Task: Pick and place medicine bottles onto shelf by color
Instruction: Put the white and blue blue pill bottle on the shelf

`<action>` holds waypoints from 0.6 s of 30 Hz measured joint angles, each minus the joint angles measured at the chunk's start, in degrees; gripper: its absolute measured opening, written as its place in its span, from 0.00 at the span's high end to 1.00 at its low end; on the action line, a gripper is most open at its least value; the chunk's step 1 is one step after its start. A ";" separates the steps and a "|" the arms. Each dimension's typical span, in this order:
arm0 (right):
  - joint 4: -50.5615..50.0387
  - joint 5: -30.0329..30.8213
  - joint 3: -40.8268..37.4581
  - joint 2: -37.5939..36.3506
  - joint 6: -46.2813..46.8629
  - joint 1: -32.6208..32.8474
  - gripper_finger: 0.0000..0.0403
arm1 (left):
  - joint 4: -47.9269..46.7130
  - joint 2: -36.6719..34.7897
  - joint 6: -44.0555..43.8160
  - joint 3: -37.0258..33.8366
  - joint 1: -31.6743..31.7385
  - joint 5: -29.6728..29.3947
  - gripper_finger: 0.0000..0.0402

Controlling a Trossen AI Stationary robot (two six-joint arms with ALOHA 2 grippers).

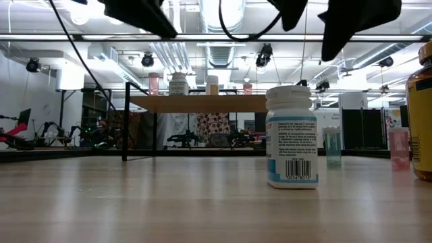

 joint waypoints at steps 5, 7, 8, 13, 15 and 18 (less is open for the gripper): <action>0.26 1.81 0.00 2.87 1.00 -0.23 0.34 | 1.13 -3.46 -3.17 -2.32 -0.96 -2.33 0.68; 0.80 2.09 0.00 3.82 0.96 -0.41 0.35 | 2.76 -4.66 -3.38 -3.50 -0.97 -3.02 0.68; 0.80 2.24 0.00 4.30 0.98 -0.52 0.35 | 3.28 -5.43 -3.24 -4.26 -0.99 -3.08 0.68; 2.32 2.43 0.00 5.37 0.81 -0.91 0.36 | 4.63 -8.75 -2.98 -7.22 -1.00 -3.49 0.68; 2.43 3.03 0.00 5.37 0.67 -1.01 0.36 | 5.79 -9.99 -2.98 -8.36 -0.99 -3.79 0.68; 2.49 3.81 0.00 5.36 1.19 -1.04 0.36 | 6.33 -11.72 -2.98 -9.81 -0.99 -4.60 0.68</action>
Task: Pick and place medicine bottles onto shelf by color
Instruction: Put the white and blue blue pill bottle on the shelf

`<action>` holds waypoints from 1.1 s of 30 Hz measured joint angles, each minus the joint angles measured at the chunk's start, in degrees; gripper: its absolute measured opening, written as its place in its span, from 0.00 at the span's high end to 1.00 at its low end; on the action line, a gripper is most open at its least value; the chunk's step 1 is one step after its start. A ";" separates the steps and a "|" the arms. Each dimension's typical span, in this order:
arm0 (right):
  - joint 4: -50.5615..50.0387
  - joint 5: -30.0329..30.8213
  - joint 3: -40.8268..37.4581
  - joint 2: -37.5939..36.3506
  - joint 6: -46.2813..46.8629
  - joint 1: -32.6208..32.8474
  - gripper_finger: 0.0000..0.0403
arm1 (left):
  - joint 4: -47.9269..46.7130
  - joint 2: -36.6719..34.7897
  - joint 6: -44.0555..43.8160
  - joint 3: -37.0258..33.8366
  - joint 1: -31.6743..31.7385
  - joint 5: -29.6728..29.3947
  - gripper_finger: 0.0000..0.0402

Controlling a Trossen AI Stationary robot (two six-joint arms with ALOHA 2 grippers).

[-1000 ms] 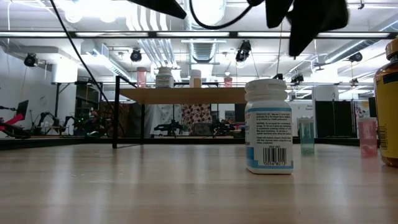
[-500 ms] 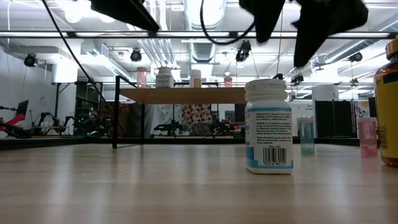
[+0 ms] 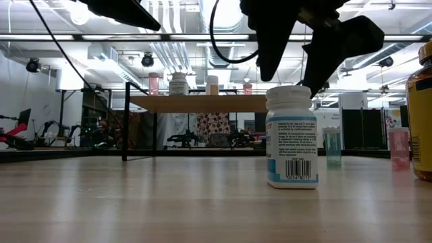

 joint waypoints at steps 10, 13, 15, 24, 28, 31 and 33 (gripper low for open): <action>1.35 0.06 0.00 1.81 0.21 0.00 0.37 | 1.43 -1.39 0.04 -1.71 0.00 -0.07 0.68; 1.77 0.04 0.00 2.37 0.21 0.02 0.37 | 1.45 -1.46 0.04 -1.82 0.00 -0.06 0.68; 2.06 0.03 0.00 2.73 -0.05 0.01 0.37 | 1.45 -1.46 0.05 -1.86 0.00 -0.06 0.68; 2.08 -0.44 0.00 4.34 -2.34 0.02 0.44 | 1.84 -1.46 0.07 -2.02 0.00 -0.06 0.68; 2.22 -1.49 0.00 4.31 -3.85 0.00 0.53 | 2.05 -1.46 0.11 -2.04 0.00 -0.06 0.68; 2.33 -1.99 0.00 3.90 -6.28 0.02 0.57 | 3.28 -1.47 0.51 -2.06 0.00 -0.05 0.68; 2.35 -2.94 -0.02 3.29 -8.96 0.02 0.58 | 3.28 -1.46 0.61 -2.04 0.00 -0.06 0.68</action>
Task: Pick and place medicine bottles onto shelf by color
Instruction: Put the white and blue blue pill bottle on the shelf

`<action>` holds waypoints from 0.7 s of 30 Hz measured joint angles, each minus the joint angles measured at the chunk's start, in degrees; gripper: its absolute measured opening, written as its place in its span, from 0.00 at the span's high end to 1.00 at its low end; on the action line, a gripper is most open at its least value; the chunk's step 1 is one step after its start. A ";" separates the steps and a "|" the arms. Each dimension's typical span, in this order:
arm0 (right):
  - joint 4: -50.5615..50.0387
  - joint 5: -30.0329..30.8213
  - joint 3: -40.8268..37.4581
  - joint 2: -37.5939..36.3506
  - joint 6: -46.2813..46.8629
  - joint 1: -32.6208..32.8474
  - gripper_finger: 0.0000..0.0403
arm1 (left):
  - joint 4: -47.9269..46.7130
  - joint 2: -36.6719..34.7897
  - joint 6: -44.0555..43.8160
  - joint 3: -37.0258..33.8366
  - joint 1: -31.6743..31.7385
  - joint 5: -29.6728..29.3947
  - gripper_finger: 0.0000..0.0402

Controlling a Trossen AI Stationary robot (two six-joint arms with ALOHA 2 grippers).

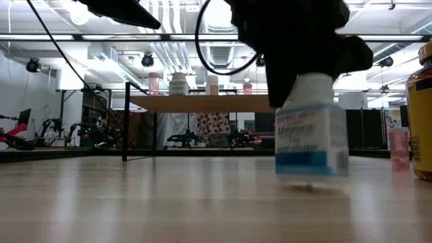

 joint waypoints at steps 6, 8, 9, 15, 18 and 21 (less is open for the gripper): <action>-3.27 -0.60 3.53 -1.47 -9.43 -0.20 0.59 | 1.39 -0.02 0.87 -0.07 0.00 0.02 0.68; -6.30 -1.02 6.30 -1.49 -14.96 -0.45 0.59 | 2.21 0.00 1.33 -0.04 0.00 0.02 0.68; -7.91 -1.52 7.91 -1.49 -18.50 -0.67 0.59 | 2.91 0.00 1.46 -0.04 0.00 0.04 0.68; -20.14 -1.92 17.90 -1.55 -42.61 -1.98 0.59 | 8.98 -0.30 4.44 0.04 0.00 0.02 0.68; -25.20 -0.36 22.80 -1.55 -50.42 -4.13 0.59 | 10.97 -0.73 4.51 -0.04 0.00 0.02 0.68; -28.42 0.11 26.93 -1.55 -57.21 -7.83 0.59 | 11.71 -1.32 4.49 -0.07 0.00 0.04 0.68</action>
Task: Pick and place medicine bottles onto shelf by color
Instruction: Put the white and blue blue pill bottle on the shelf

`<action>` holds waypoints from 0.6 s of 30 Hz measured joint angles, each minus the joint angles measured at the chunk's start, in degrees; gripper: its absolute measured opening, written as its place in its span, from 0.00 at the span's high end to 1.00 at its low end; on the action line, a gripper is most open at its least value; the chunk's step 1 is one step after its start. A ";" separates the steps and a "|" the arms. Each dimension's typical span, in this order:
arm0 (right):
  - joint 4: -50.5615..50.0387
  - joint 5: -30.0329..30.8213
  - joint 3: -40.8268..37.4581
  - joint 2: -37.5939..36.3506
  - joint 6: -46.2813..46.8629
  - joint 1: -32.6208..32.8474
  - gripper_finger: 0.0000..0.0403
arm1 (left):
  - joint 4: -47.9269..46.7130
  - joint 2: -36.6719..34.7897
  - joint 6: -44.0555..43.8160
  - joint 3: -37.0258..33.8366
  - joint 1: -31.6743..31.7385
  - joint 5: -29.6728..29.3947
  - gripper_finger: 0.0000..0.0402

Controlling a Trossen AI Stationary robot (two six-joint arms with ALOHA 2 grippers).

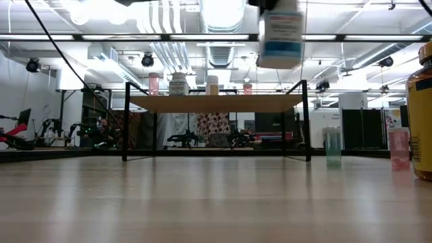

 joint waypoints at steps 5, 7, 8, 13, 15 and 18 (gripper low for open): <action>-4.35 -0.14 5.52 0.00 -11.61 -7.35 0.62 | 2.51 -0.43 -0.10 -0.23 0.00 -0.02 0.68; -5.87 -0.13 7.32 0.00 -15.39 -10.84 0.63 | 3.36 -0.43 -0.12 -0.29 0.00 0.00 0.68; -6.57 -0.15 8.06 0.00 -17.15 -12.67 0.64 | 3.37 -0.43 -0.12 -0.31 0.00 0.00 0.68; -9.55 -1.16 11.62 -0.11 -26.52 -21.67 0.68 | 3.32 -0.42 0.11 -0.42 0.00 -0.02 0.68; -9.53 -3.33 12.40 -0.20 -29.76 -25.67 0.72 | 4.34 -0.52 0.77 -0.44 0.00 -0.03 0.68; -9.43 -6.02 13.15 -0.17 -33.28 -31.70 0.80 | 7.24 -0.62 4.38 -0.44 0.00 -0.04 0.68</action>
